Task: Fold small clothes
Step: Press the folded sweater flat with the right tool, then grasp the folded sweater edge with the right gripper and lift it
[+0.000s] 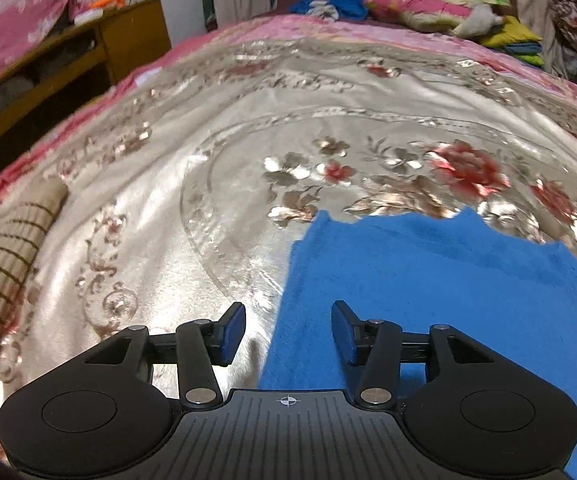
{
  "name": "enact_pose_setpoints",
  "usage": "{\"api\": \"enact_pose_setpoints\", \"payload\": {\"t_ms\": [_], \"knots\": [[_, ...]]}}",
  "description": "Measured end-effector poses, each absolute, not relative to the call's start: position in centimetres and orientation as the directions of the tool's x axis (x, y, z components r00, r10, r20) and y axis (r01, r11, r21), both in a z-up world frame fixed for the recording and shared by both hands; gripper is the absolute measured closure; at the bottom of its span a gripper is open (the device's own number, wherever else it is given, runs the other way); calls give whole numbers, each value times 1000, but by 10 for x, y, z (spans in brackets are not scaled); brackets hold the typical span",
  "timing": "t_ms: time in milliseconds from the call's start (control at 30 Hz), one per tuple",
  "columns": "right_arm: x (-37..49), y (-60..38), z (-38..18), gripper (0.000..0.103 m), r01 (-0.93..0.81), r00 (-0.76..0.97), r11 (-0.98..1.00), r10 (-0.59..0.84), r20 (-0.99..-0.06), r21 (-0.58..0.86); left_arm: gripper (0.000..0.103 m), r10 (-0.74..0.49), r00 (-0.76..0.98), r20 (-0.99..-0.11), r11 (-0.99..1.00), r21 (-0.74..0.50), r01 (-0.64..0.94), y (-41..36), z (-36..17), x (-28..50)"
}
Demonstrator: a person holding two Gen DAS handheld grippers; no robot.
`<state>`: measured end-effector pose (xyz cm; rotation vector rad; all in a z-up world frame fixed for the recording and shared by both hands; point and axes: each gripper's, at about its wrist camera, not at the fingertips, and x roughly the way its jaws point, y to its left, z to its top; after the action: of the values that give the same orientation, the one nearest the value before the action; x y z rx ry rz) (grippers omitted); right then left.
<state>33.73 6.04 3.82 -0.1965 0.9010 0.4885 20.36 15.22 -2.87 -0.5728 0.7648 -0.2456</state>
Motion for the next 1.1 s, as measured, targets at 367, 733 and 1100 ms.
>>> {"api": "enact_pose_setpoints", "payload": {"t_ms": [367,733,1100], "knots": [[358,87,17,56,-484,542,867,189,-819,-120,62,-413,702,-581,825,-564,19,148,-28,198],[366,70,24,89,-467,544,880,212,-812,-83,46,-405,733,-547,824,-566,33,138,-31,194],[359,31,55,92,-457,535,885,349,-769,84,39,-286,806,-519,861,-508,-21,121,-29,176]]}}
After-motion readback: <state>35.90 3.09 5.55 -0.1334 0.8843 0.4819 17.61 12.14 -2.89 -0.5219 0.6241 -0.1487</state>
